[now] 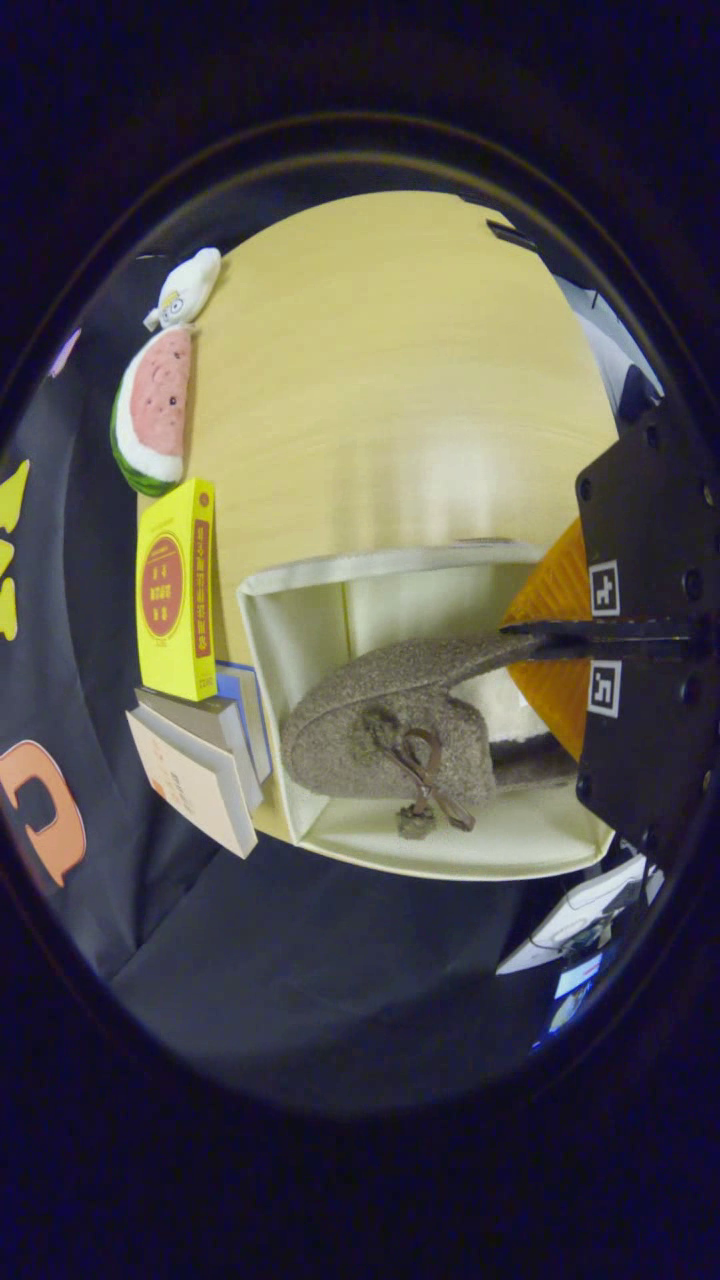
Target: Open the storage box then place both shoes into the box .Put the left shoe in first, then the right shoe, with the right side of both shoes facing outward in a uniform manner.
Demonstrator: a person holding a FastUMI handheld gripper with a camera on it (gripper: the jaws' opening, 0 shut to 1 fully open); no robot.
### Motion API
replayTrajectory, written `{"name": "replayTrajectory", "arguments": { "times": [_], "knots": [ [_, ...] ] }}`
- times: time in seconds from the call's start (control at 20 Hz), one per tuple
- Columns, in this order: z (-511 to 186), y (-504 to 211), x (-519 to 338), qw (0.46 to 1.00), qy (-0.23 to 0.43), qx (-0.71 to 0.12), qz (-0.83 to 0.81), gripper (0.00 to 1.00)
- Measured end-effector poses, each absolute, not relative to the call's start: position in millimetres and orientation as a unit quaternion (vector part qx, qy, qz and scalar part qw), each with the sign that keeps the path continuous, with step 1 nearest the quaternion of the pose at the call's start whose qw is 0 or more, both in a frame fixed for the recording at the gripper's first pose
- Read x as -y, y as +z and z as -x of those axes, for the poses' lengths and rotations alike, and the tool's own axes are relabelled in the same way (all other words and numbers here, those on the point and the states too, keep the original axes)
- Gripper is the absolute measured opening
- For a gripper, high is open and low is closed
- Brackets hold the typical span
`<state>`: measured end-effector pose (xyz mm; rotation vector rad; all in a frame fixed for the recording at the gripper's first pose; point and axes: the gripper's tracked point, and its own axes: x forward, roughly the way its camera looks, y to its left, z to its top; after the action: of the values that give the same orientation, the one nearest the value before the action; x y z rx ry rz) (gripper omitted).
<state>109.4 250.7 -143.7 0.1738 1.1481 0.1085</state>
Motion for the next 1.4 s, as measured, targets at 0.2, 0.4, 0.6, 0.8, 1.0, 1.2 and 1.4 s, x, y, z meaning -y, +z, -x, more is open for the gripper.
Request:
{"name": "replayTrajectory", "arguments": {
  "times": [0.2, 0.4, 0.6, 0.8, 1.0, 1.2, 1.4],
  "knots": [
    [-107, -144, -248, 0.862, 0.009, -0.498, -0.096, 0.02],
    [-109, -145, -246, 0.873, -0.008, -0.476, -0.106, 0.06],
    [-107, -147, -251, 0.873, 0.000, -0.475, -0.109, 0.10],
    [-108, -141, -254, 0.873, 0.021, -0.467, -0.139, 0.10],
    [-108, -130, -259, 0.873, 0.060, -0.453, -0.172, 0.22],
    [-106, -101, -283, 0.879, 0.138, -0.412, -0.196, 0.79],
    [-121, -79, -232, 0.940, 0.056, -0.325, -0.083, 0.95]
  ]
}}
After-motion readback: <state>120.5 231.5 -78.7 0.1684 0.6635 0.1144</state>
